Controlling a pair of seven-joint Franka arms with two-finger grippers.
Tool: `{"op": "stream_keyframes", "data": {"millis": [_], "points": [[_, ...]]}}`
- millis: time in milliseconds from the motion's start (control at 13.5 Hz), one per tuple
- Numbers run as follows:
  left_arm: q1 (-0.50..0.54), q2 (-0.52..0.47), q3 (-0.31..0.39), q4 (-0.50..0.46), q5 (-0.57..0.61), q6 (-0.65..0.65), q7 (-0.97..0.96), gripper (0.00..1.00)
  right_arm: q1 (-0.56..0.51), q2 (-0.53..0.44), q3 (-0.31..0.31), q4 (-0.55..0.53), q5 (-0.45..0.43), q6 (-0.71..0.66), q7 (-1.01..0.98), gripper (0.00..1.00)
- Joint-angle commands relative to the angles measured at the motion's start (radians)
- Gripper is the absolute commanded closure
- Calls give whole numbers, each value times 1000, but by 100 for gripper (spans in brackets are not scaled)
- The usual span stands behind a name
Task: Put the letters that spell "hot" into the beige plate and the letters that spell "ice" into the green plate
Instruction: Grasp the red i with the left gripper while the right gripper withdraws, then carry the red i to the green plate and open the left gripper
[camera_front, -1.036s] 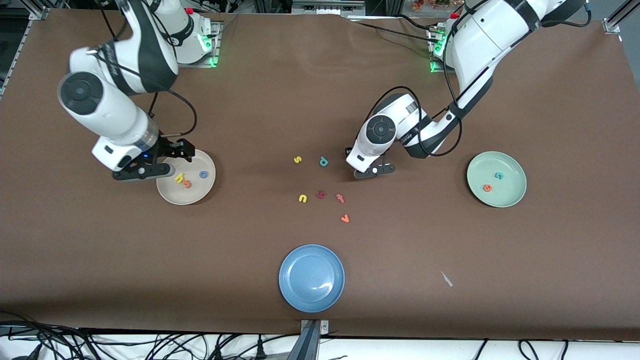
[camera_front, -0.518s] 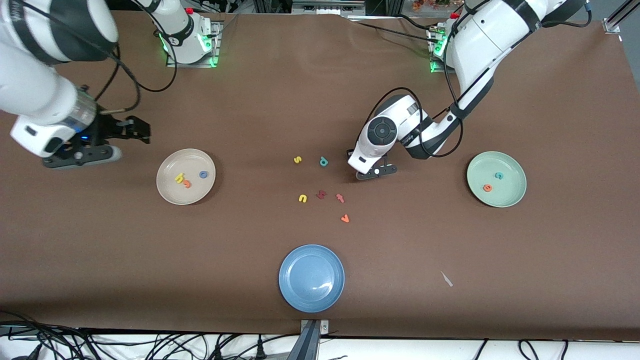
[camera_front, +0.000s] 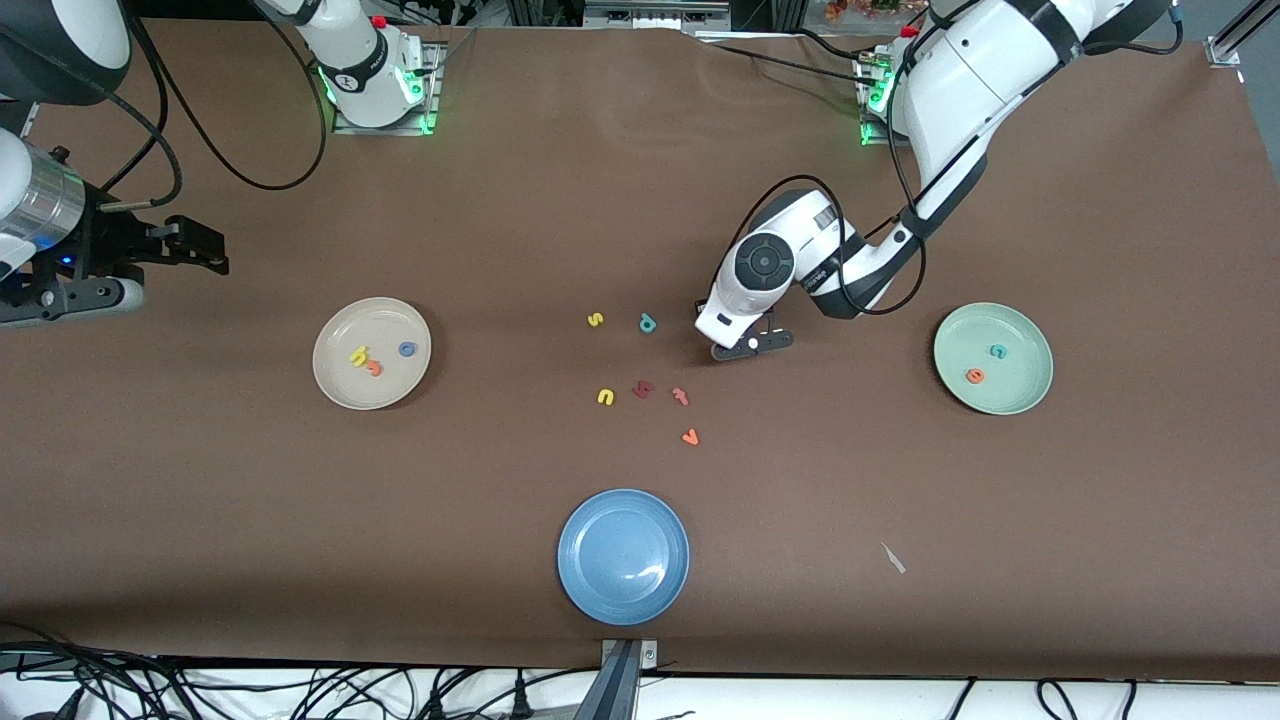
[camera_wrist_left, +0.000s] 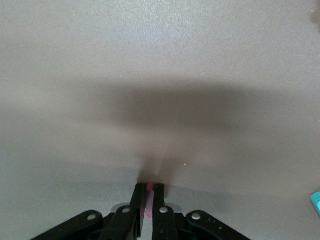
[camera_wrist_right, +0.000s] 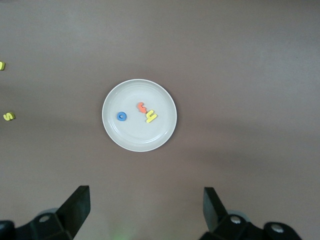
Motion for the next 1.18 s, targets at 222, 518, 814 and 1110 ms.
{"op": "stream_keyframes", "data": {"millis": [222,518,814,1110], "points": [[137,-161,-23,59,25,-217,114,100,-4,34,1,47,13,-16,3,0],[382,-289,-28,64,-28,-392,427,100,-3,36,3,61,-9,-6,2,0],[628,-281,-23,41,-15,-428,747,100,-6,36,-1,66,-12,24,4,0],[720,-254,-23,10,-4,-396,824,100,5,36,4,66,-44,24,8,0]]}}
